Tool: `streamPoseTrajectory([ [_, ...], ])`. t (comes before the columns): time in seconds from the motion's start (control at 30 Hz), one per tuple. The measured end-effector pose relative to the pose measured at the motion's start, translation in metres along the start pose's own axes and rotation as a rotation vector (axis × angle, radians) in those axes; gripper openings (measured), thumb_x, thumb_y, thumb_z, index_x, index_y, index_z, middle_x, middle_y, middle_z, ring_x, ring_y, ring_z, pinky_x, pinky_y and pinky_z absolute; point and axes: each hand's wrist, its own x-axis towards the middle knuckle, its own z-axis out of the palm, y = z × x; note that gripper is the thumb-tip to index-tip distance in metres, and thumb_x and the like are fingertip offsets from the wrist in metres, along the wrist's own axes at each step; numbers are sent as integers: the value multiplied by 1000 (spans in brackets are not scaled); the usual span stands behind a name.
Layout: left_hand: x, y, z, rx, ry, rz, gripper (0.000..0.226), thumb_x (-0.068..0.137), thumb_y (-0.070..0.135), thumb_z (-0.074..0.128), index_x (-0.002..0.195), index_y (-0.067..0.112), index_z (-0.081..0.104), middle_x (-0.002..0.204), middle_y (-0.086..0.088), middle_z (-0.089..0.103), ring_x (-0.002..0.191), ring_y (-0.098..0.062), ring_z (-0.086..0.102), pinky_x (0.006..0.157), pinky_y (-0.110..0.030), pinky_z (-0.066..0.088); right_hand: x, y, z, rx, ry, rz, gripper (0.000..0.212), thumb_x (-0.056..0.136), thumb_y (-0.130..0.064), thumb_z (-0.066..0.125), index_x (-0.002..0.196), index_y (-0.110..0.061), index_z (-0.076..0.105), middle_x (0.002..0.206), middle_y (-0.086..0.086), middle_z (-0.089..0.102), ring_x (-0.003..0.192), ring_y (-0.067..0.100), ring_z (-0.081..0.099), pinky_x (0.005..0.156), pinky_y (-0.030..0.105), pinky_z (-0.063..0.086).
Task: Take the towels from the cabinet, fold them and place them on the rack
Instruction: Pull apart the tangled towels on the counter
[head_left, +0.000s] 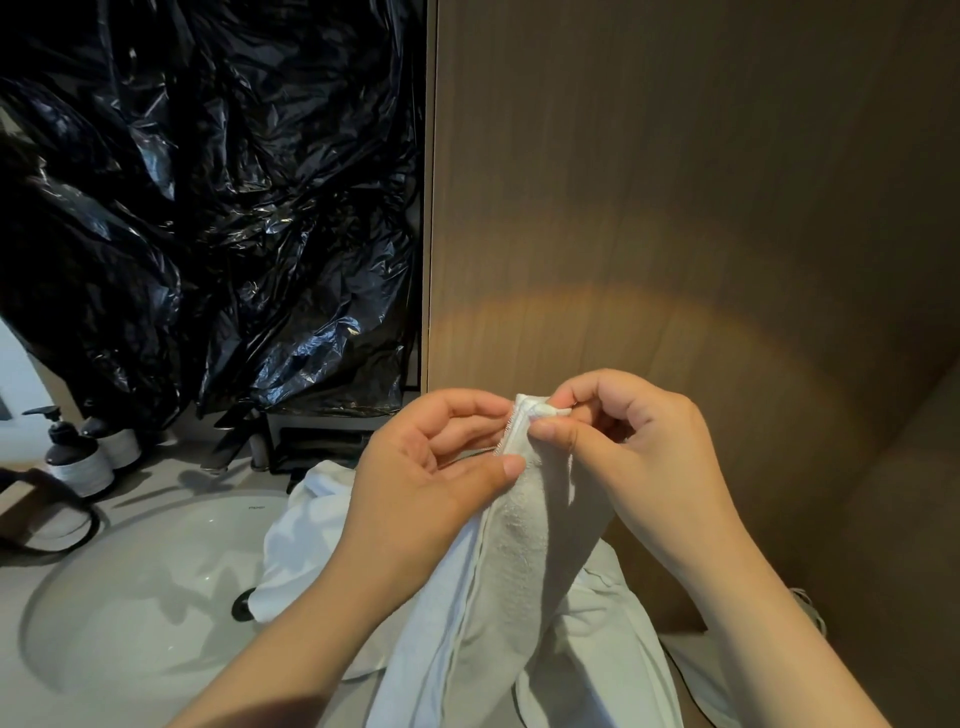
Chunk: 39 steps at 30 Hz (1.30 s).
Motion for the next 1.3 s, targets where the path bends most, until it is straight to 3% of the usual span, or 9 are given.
streamPoseTrajectory([
  [0.17,7,0,-1,60,105,69,31,69,-11,76,91,10,69,86,-7,75,80,-13,71,73,-18,55,4,1,-2,-67,-47,-19,14,75,-49,74,79,-36,70,66,-11,62,64,7,58,51,13,44],
  [0.3,15,4,-9,68,135,74,30,71,-10,76,91,11,69,87,-9,75,79,-15,70,76,-24,58,9,10,-25,-315,-165,17,31,67,-69,64,86,-45,69,65,-10,59,63,14,55,56,33,49],
  [0.53,24,11,-23,88,138,72,28,72,-5,75,89,16,67,93,-8,75,88,-21,71,82,-29,58,8,41,-52,-537,-225,74,45,61,-80,54,85,-44,68,103,-36,42,106,-8,37,78,14,35],
  [0.6,25,11,-26,93,124,80,29,72,-5,75,88,17,67,95,-8,75,91,-23,71,85,-32,58,8,48,-54,-562,-276,95,54,64,-81,52,93,-40,72,114,-33,44,110,-7,38,85,20,40],
  [0.7,26,11,-33,101,128,88,27,66,3,77,82,24,69,96,-11,75,92,-28,71,86,-36,58,7,55,-55,-529,-295,111,47,69,-78,54,87,-39,72,111,-31,54,108,-2,50,90,31,49],
  [0.83,29,10,-46,130,182,90,23,67,6,76,83,21,70,96,-10,75,94,-27,71,84,-35,58,3,55,-54,-406,-220,89,40,73,-73,60,76,-35,71,84,-17,69,82,8,63,70,37,57],
  [1.0,35,3,-47,169,283,89,24,78,-6,71,83,17,68,92,-4,75,83,-18,71,74,-32,60,6,47,-47,-161,30,20,18,80,-48,72,75,-31,69,72,-12,66,73,10,63,58,13,49],
  [1.13,37,1,-42,123,283,81,23,78,-5,71,82,17,67,87,-5,75,77,-18,70,66,-28,59,13,45,-47,5,190,59,31,72,-45,75,91,-26,60,69,-12,60,61,6,58,51,9,45],
  [1.3,38,0,-32,49,267,84,30,77,-6,72,76,24,67,88,-5,75,80,-15,71,67,-23,57,9,46,-53,-3,232,81,37,75,-46,70,110,-38,60,78,-22,64,83,-1,63,61,5,48],
])
